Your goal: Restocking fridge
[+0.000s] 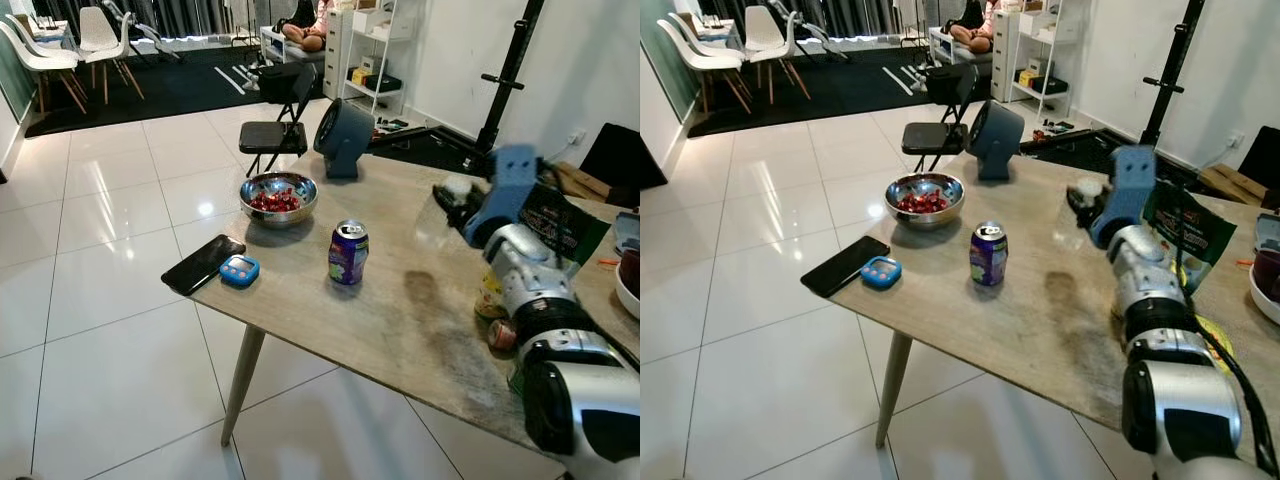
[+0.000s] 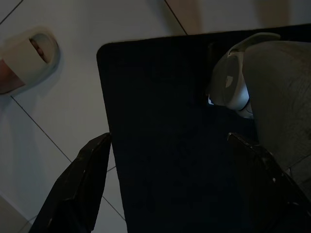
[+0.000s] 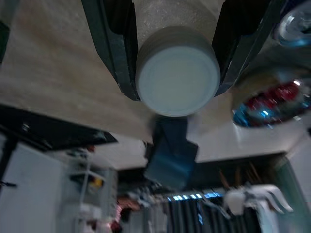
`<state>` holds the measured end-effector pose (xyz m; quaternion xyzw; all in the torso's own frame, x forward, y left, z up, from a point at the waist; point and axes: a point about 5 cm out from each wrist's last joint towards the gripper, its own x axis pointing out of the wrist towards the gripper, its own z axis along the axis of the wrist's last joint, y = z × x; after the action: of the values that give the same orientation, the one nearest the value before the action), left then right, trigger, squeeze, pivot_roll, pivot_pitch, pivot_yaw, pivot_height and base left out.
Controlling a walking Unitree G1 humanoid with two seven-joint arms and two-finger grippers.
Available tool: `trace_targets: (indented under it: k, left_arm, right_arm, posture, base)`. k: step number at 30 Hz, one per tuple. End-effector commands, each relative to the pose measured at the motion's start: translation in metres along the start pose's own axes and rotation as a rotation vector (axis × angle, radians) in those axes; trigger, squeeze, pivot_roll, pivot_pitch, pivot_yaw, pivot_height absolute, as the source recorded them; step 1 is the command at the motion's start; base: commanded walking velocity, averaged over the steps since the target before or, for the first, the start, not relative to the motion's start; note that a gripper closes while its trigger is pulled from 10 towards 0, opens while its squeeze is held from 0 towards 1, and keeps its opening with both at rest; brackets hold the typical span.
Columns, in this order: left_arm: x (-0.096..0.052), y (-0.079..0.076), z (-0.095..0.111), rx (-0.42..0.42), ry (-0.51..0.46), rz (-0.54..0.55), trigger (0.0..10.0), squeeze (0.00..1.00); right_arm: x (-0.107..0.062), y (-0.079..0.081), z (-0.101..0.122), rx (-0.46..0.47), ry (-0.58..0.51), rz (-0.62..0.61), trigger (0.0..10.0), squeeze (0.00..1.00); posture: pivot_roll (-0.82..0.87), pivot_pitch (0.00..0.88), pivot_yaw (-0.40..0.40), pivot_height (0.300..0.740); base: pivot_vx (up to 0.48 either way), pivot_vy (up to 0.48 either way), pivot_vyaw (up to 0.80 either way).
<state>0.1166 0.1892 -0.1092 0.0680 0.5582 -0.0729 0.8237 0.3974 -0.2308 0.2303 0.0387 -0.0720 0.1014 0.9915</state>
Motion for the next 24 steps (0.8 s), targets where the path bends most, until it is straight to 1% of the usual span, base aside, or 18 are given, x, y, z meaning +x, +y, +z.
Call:
trace_targets:
  k: [1,3,4,6,7,9,10,11,15,16,18,19,20,23,24]
  left_arm:
    - [0.0,-0.008,-0.006,0.003,0.019,-0.031,10.0,0.0]
    - [0.0,-0.008,-0.006,0.002,0.02,-0.031,10.0,0.0]
    - [0.0,-0.008,-0.006,0.002,0.02,-0.031,10.0,0.0]
    - [0.0,-0.009,-0.006,0.002,0.019,-0.032,10.0,0.0]
    - [0.0,-0.009,-0.006,0.002,0.019,-0.032,10.0,0.0]
    - [0.0,-0.009,-0.006,0.002,0.019,-0.031,10.0,0.0]
    - [0.0,-0.008,-0.006,0.002,0.019,-0.031,10.0,0.0]
    - [0.0,-0.008,-0.006,0.002,0.019,-0.031,10.0,0.0]
    - [0.0,-0.008,-0.006,0.004,0.019,-0.031,10.0,0.0]
    - [0.0,-0.008,-0.006,0.004,0.019,-0.031,10.0,0.0]
    - [0.0,-0.008,-0.006,0.006,0.019,-0.031,10.0,0.0]
    - [0.0,-0.008,-0.005,0.006,0.018,-0.031,10.0,0.0]
    - [0.0,-0.008,-0.005,0.006,0.018,-0.031,10.0,0.0]
    - [0.0,-0.008,-0.005,0.008,0.017,-0.032,10.0,0.0]
    - [0.0,-0.008,-0.005,0.008,0.017,-0.032,10.0,0.0]
  right_arm:
    - [-0.001,0.0,0.032,0.018,-0.149,0.088,10.0,0.0]
    - [-0.006,0.0,0.045,0.05,-0.218,0.183,10.0,0.0]
    - [-0.009,0.0,0.049,0.058,-0.24,0.222,10.0,0.0]
    - [-0.017,0.003,0.056,0.056,-0.278,0.343,10.0,0.0]
    - [-0.017,0.003,0.056,0.056,-0.278,0.343,10.0,0.0]
    - [-0.033,0.006,0.062,0.046,-0.309,0.499,10.0,0.0]
    - [-0.046,0.008,0.066,0.042,-0.318,0.621,10.0,0.0]
    - [-0.046,0.008,0.066,0.042,-0.318,0.621,10.0,0.0]
    - [-0.064,0.015,0.064,0.043,-0.281,0.8,10.0,0.0]
    - [-0.064,0.015,0.064,0.043,-0.281,0.8,10.0,0.0]
    - [-0.077,0.021,0.059,0.064,-0.237,0.911,10.0,0.0]
    - [-0.082,0.024,0.057,0.071,-0.22,0.947,10.0,0.0]
    - [-0.082,0.024,0.057,0.071,-0.22,0.947,10.0,0.0]
    - [-0.093,0.031,0.049,0.103,-0.186,1.024,10.0,0.0]
    - [-0.093,0.031,0.049,0.103,-0.186,1.024,10.0,0.0]
  posture:
    - [0.0,0.0,-0.036,0.74]
    - [0.0,0.0,-0.036,0.74]
    - [0.0,0.0,-0.036,0.74]
    - [0.0,0.0,-0.035,0.74]
    - [0.0,0.0,-0.035,0.74]
    - [0.0,0.0,-0.036,0.74]
    - [0.0,0.0,-0.036,0.74]
    - [0.0,0.0,-0.036,0.74]
    - [0.0,0.0,-0.033,0.74]
    - [0.0,0.0,-0.033,0.74]
    - [-0.01,0.0,-0.032,0.74]
    - [-0.01,0.0,-0.032,0.74]
    - [-0.01,0.0,-0.032,0.74]
    - [-0.01,0.0,-0.029,0.74]
    - [-0.01,0.0,-0.029,0.74]
  base:
    - [0.0,0.0,0.0]
    - [0.0,0.0,0.0]
    - [0.0,0.0,0.0]
    - [0.0,0.0,0.0]
    - [0.0,0.0,0.0]
    - [0.0,0.0,0.0]
    - [0.0,0.0,0.0]
    - [0.0,0.0,0.0]
    - [0.0,0.0,0.0]
    - [0.0,0.0,0.0]
    - [0.0,0.0,0.0]
    - [0.0,0.0,0.0]
    - [0.0,0.0,0.0]
    - [0.0,0.0,0.0]
    - [0.0,0.0,0.0]
